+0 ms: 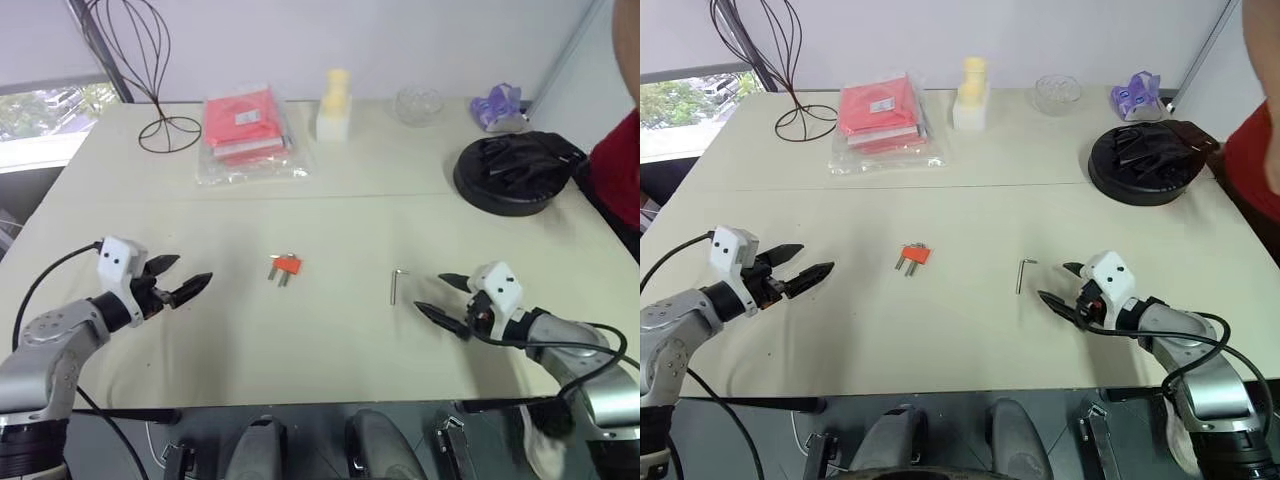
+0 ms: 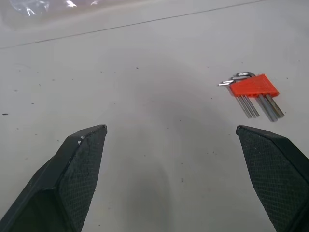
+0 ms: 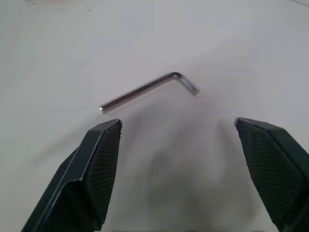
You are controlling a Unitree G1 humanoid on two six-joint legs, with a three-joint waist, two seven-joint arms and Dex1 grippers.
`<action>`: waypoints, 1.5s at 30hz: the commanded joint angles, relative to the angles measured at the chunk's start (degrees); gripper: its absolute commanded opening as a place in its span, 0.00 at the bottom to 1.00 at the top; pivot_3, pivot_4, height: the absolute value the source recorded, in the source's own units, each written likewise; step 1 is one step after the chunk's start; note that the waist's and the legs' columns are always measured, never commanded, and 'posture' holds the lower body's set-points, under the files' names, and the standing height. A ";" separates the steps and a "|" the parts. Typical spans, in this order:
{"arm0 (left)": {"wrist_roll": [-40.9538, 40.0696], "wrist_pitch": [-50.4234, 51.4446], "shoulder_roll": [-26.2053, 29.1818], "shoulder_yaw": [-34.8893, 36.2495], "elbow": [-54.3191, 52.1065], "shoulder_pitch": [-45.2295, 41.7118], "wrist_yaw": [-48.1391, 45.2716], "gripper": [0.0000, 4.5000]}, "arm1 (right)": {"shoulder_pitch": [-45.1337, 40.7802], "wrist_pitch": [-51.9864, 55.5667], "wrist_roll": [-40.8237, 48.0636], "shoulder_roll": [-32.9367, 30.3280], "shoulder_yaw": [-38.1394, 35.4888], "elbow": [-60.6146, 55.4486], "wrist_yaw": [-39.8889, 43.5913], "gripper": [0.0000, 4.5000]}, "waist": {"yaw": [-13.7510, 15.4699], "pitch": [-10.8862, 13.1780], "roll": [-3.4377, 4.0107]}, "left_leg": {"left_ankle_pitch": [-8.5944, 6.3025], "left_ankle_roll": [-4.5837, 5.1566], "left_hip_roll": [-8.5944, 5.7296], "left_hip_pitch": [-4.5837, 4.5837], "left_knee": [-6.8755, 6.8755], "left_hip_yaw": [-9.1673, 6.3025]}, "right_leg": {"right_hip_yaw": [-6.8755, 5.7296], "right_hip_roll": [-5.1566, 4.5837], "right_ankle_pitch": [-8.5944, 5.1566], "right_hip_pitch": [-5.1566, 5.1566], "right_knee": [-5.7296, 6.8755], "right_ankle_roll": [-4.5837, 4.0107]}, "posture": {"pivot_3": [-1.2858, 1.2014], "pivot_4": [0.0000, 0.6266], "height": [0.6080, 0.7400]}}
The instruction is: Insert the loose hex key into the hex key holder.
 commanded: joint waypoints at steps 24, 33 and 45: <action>5.93 -5.50 5.54 -4.50 4.00 -4.88 -7.12 1.00 | -9.16 -1.72 -0.91 1.15 2.78 1.14 0.16 0.86 | -0.16 0.00 0.00 | 0.00 0.00 0.00 0.04 0.01 0.02 | 0.00 0.04 0.00 0.03 0.00 0.00 | 0.52 0.24 1.00; 7.93 -8.57 11.88 -8.54 10.50 -12.37 -16.63 1.00 | -32.78 -11.67 -8.43 17.97 20.61 24.61 4.81 0.86 | -0.61 0.01 0.01 | 0.00 0.00 0.01 0.02 -0.02 0.06 | -0.09 0.12 -0.01 -0.06 0.04 -0.01 | 0.52 0.24 1.00; 5.63 -5.44 10.09 -3.26 3.03 -5.40 -10.99 1.00 | -47.83 -31.18 -15.77 32.62 24.75 66.33 8.22 0.86 | -0.74 0.00 -0.01 | 0.01 -0.01 0.03 -0.02 -0.02 0.05 | -0.07 -0.06 0.01 -0.13 0.10 0.00 | 0.52 0.24 1.00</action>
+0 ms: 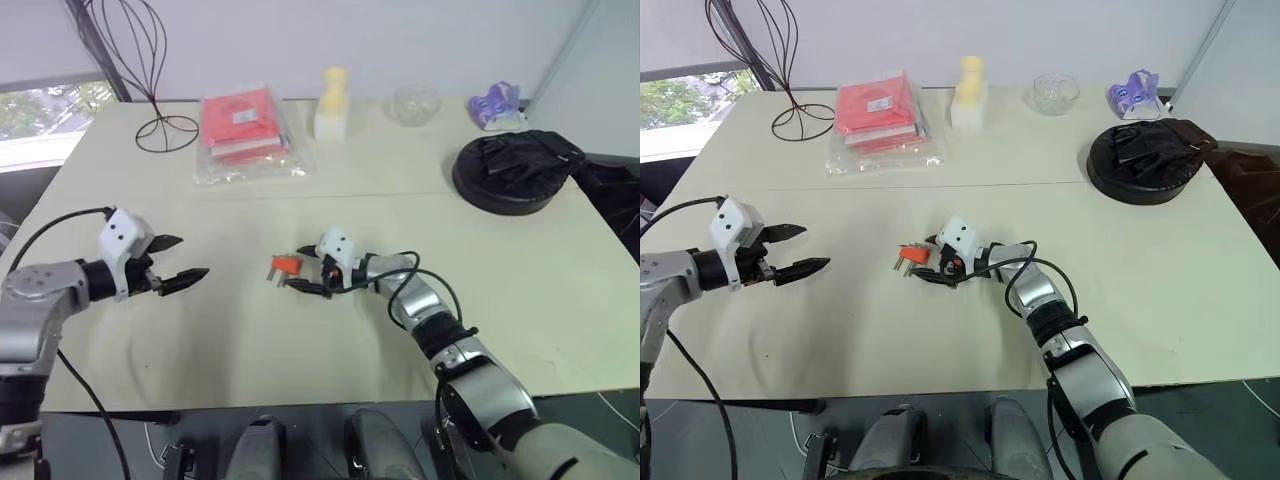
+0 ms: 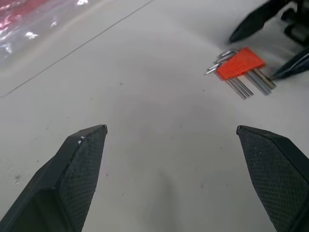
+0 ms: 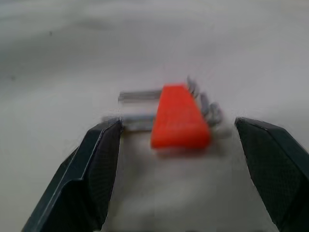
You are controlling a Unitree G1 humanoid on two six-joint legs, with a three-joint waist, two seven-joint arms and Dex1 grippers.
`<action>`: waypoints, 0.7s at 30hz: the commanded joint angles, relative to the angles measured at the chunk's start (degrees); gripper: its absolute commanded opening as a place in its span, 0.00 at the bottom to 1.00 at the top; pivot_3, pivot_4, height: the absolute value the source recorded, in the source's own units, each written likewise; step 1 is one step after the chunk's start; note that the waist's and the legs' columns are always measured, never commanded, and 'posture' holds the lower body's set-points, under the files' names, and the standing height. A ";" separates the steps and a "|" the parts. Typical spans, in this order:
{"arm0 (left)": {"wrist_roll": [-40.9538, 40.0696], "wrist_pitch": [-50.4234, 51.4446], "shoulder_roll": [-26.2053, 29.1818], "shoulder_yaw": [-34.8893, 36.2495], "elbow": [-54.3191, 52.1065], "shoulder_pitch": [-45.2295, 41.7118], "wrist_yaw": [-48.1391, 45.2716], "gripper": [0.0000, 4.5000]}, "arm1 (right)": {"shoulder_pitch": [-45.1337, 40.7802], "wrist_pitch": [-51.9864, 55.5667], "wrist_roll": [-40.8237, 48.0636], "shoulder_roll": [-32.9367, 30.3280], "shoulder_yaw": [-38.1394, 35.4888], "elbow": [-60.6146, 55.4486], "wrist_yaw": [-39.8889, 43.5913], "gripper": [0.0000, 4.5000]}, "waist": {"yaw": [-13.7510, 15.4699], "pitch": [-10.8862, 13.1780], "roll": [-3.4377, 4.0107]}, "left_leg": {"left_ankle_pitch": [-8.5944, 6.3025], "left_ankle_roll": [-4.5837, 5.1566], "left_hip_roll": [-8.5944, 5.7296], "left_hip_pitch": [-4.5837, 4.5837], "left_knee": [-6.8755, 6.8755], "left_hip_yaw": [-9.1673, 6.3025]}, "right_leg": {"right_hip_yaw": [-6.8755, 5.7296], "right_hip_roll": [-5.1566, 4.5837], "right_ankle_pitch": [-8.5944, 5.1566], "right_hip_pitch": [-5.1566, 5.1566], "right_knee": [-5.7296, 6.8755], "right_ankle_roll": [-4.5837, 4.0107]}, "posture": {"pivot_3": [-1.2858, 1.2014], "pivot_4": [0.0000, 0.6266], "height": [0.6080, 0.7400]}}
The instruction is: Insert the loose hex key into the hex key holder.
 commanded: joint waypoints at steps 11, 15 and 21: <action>-1.28 0.72 -1.10 4.84 -6.65 4.79 4.42 1.00 | -2.41 -7.90 -3.60 3.01 -2.13 11.38 2.03 0.32 | -0.41 -0.05 -0.01 | 0.00 0.00 0.03 0.08 -0.03 -0.10 | 0.04 0.03 0.01 0.01 0.09 -0.02 | 0.52 0.24 1.00; -1.20 0.59 -1.34 4.59 -6.63 4.87 4.66 1.00 | -0.70 -8.10 -3.86 2.10 -2.34 8.85 2.78 0.22 | -0.50 -0.05 -0.01 | 0.00 0.00 0.02 0.07 -0.04 -0.10 | 0.04 0.01 0.01 0.02 0.09 -0.02 | 0.52 0.24 1.00; -0.54 -0.34 -1.68 3.37 -5.61 4.02 4.55 1.00 | 1.31 -5.14 -1.49 1.80 -4.75 3.20 3.53 0.22 | 0.00 -0.05 -0.01 | 0.00 0.00 0.02 0.06 -0.04 -0.10 | 0.03 -0.05 0.01 0.02 0.08 -0.02 | 0.52 0.24 1.00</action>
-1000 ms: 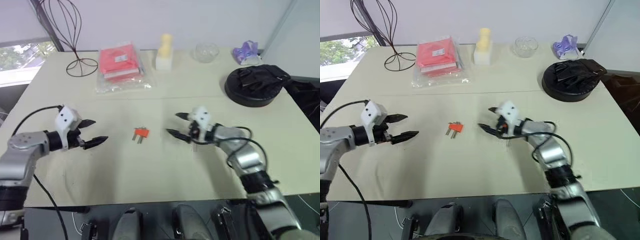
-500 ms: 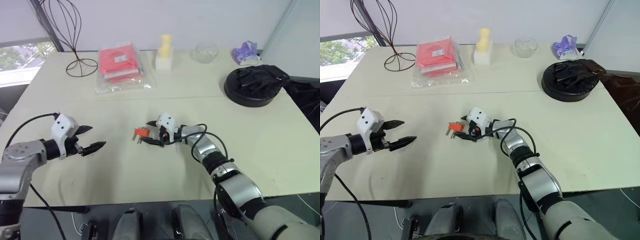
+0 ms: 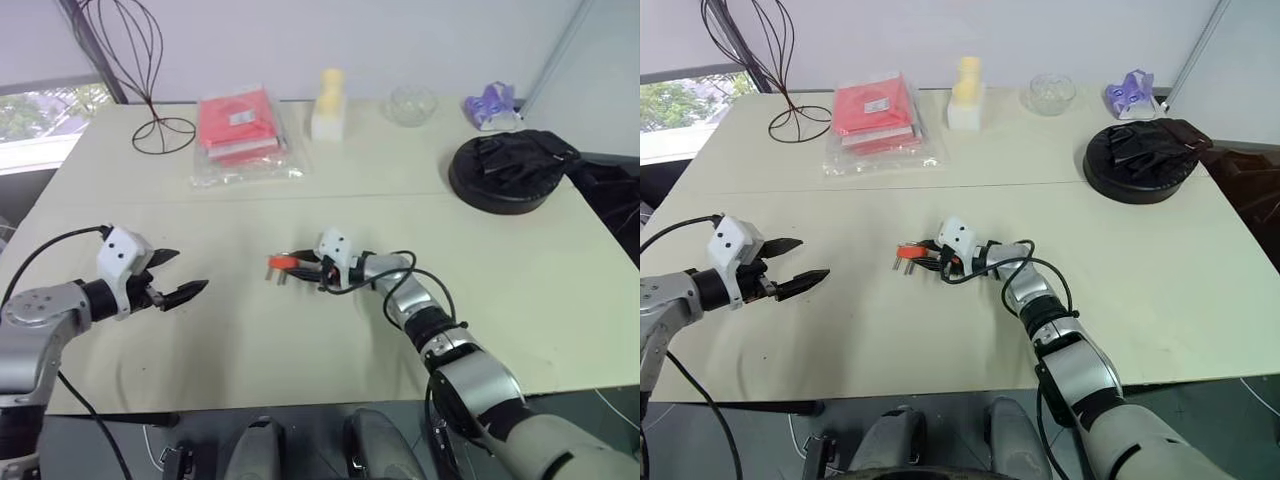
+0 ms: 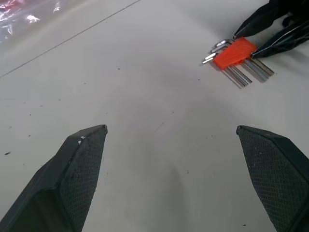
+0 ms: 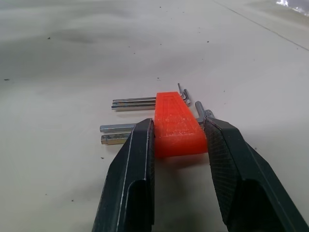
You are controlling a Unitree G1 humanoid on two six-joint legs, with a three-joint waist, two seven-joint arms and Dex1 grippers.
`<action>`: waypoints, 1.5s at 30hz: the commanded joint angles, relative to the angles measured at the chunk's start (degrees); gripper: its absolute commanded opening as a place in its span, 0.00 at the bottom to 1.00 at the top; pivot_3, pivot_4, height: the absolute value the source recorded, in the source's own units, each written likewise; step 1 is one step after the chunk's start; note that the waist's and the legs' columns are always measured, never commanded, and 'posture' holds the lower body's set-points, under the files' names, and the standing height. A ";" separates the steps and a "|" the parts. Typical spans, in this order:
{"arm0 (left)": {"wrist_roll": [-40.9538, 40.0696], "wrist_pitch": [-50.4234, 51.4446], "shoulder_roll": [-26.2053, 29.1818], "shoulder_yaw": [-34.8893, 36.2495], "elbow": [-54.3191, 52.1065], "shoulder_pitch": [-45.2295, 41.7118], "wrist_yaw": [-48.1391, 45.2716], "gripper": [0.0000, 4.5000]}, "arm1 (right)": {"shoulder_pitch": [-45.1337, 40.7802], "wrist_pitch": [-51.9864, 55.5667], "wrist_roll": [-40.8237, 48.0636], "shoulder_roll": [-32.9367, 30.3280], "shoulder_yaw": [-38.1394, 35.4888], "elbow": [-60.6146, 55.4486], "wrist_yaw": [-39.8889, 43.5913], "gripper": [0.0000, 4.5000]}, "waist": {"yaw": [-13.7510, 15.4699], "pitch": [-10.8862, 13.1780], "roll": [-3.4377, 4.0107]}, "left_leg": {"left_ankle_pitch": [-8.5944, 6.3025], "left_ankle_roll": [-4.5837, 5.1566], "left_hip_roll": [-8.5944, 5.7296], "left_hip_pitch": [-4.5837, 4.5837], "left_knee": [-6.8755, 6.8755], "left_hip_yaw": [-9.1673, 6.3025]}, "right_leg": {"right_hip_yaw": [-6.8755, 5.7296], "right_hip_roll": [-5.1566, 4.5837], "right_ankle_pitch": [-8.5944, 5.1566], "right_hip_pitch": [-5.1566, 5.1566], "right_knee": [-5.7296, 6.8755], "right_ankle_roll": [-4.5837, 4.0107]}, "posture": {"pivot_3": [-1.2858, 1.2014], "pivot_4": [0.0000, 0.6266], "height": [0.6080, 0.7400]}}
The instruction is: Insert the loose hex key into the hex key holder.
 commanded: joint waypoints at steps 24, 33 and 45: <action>1.59 -4.10 -1.89 -0.51 1.01 -0.46 -0.01 1.00 | -1.02 0.01 -2.77 -4.11 -0.03 4.71 2.54 0.66 | 0.32 0.00 0.00 | 0.00 0.00 -0.02 0.00 0.03 -0.01 | -0.02 -0.02 0.00 0.06 -0.03 0.00 | 0.52 0.24 1.00; 1.98 -4.77 -2.30 -1.40 1.40 -1.15 0.02 1.00 | -1.70 0.10 -4.10 -4.06 1.26 6.14 3.48 0.66 | 0.31 -0.01 -0.01 | 0.00 0.00 -0.03 0.02 0.03 -0.02 | -0.03 -0.02 0.00 0.10 -0.04 0.00 | 0.52 0.24 1.00; 2.48 -5.18 -2.61 -1.89 1.16 -0.92 0.68 1.00 | -2.36 -0.49 -5.36 -1.89 2.81 7.54 4.94 0.22 | 0.04 -0.02 0.00 | 0.00 0.00 -0.02 0.08 0.01 -0.02 | -0.03 0.02 0.00 0.11 -0.03 0.00 | 0.52 0.24 1.00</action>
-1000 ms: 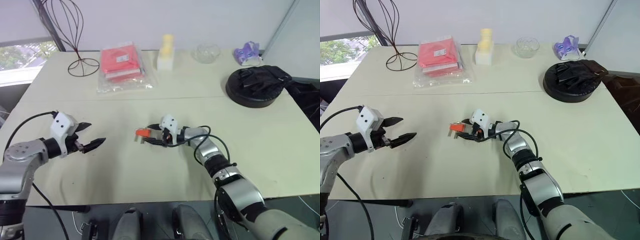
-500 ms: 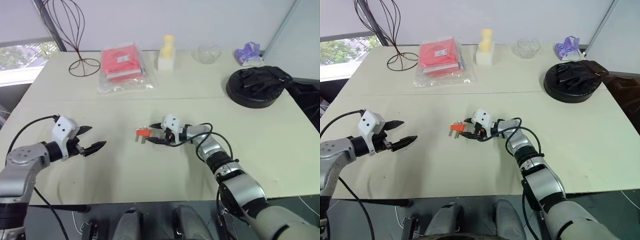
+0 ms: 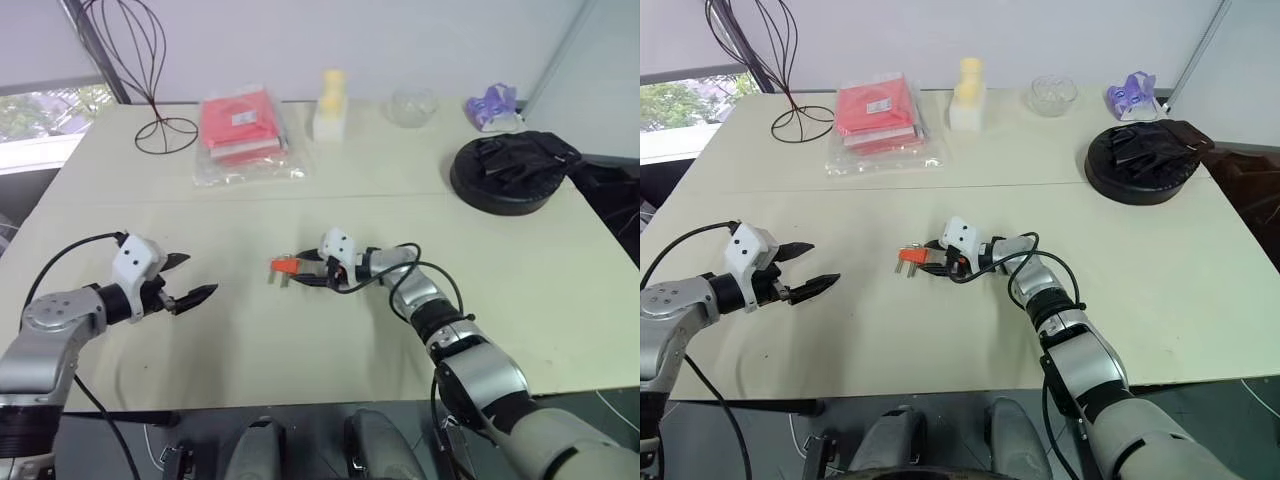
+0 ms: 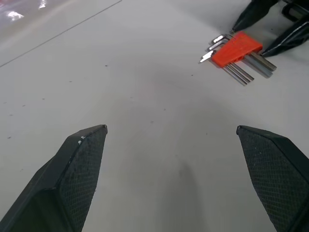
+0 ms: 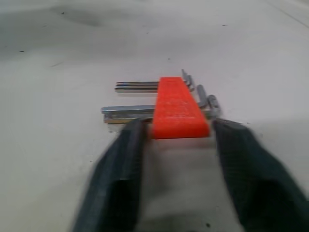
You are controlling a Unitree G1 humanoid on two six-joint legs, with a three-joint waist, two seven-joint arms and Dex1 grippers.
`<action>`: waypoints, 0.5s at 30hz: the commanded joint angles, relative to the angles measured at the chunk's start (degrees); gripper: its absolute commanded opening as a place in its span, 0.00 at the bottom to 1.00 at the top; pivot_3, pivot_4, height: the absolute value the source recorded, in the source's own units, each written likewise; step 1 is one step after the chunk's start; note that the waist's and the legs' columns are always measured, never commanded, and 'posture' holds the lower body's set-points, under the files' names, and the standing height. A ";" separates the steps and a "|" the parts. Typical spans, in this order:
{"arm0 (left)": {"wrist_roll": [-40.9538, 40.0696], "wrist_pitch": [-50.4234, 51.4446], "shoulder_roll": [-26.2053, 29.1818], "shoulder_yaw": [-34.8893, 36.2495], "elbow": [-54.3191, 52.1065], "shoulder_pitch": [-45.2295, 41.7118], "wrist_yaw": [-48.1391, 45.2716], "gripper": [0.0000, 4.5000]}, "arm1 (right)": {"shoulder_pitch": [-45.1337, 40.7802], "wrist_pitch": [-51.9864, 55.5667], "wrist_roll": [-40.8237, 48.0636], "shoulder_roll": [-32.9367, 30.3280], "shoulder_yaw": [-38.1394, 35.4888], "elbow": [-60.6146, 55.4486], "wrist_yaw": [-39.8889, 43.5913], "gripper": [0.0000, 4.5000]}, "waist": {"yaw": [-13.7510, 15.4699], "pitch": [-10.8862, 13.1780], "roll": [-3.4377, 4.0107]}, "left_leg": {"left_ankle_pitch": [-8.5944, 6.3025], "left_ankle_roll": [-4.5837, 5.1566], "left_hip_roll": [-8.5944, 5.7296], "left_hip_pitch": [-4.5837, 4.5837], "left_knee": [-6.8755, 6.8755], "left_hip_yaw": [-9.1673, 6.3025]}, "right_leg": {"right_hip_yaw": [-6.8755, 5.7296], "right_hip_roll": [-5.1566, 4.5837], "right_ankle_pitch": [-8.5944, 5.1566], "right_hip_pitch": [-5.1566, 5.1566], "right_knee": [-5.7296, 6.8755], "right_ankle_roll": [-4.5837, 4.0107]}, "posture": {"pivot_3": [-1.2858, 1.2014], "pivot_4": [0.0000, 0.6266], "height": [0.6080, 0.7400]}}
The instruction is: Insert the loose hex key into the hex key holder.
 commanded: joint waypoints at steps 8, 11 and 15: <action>-1.24 -0.36 -1.25 0.85 -0.31 -1.99 0.41 1.00 | 0.53 -2.06 -3.06 -3.25 1.45 -3.18 0.38 0.22 | 0.12 0.01 0.01 | 0.00 0.00 0.01 0.00 0.00 0.00 | 0.00 -0.02 0.00 0.00 0.00 0.00 | 0.52 0.24 1.00; -6.77 3.97 -1.93 1.51 -0.03 -5.24 -2.75 1.00 | 0.07 -4.90 -2.87 -8.23 1.25 -16.76 2.49 0.22 | 0.85 0.09 0.06 | 0.01 -0.02 -0.01 -0.15 0.05 -0.09 | -0.06 -0.05 0.00 -0.07 0.00 0.00 | 0.52 0.24 1.00; -16.84 14.24 -1.89 1.69 -0.52 -13.24 -6.67 1.00 | -3.35 -14.04 -5.35 -15.55 0.54 -26.98 1.13 0.22 | 0.70 0.13 0.02 | 0.01 -0.02 -0.06 -0.35 0.08 -0.04 | -0.10 -0.08 0.01 -0.22 -0.06 0.03 | 0.52 0.24 1.00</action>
